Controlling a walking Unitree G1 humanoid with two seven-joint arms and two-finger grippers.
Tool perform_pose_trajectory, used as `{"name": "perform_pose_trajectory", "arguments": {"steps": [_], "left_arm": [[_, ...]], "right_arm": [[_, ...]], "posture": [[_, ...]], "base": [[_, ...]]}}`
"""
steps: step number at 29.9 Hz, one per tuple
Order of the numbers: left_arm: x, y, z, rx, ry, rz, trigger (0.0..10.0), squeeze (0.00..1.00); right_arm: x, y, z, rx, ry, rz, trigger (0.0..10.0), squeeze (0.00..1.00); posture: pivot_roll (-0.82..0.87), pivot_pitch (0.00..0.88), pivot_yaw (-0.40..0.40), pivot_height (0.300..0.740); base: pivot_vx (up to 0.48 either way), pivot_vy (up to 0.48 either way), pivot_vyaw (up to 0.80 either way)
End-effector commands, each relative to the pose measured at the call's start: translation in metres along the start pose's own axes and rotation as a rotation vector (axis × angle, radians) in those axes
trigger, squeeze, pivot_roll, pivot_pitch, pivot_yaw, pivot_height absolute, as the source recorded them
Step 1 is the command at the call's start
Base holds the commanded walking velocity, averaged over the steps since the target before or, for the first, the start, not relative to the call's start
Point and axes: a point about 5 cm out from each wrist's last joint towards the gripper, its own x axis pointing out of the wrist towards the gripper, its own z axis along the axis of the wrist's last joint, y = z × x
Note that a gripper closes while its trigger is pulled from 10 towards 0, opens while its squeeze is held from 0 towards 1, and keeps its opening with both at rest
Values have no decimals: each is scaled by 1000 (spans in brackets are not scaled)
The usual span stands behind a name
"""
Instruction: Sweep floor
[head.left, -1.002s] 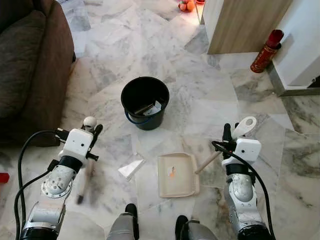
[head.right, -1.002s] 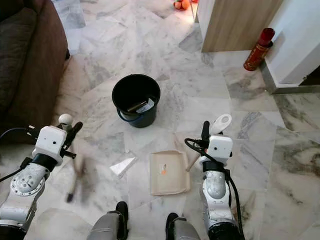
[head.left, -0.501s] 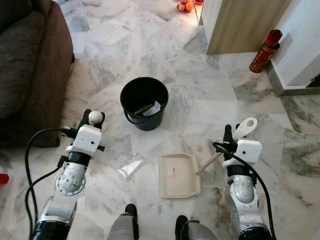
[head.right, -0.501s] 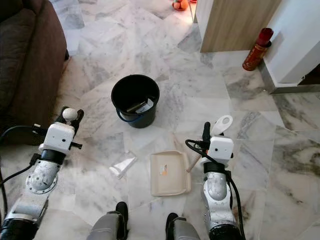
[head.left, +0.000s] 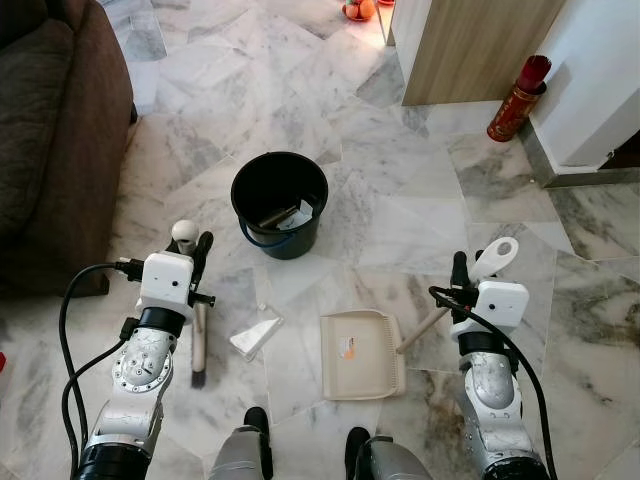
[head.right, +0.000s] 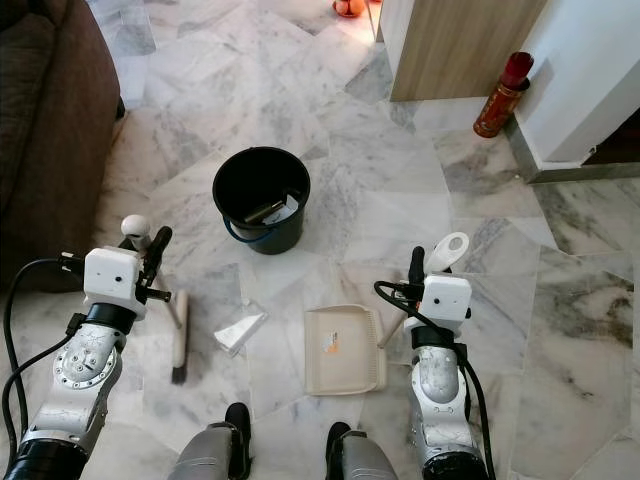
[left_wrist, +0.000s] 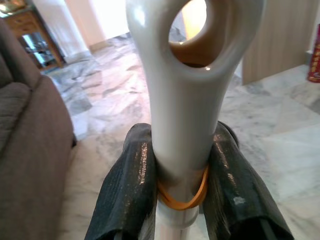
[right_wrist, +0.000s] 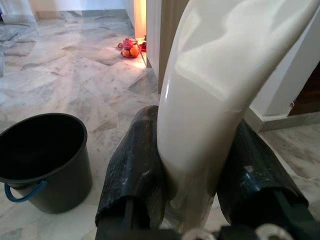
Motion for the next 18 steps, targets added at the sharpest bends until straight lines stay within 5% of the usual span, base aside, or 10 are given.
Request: {"name": "perform_pose_trajectory", "arguments": {"steps": [1,18], "left_arm": [[-6,0,-5,-16,27,-9,10000,0],[0,-6,-4,-362,97,-100,10000,0]], "right_arm": [[-11,-8,-13,-27,70,-11,10000,0],[-16,-4,-14,-14,93,3,10000,0]], "posture": [[107,368,-21,740],[105,389,-20,740]], "base": [[0,0,0],[0,0,0]]}}
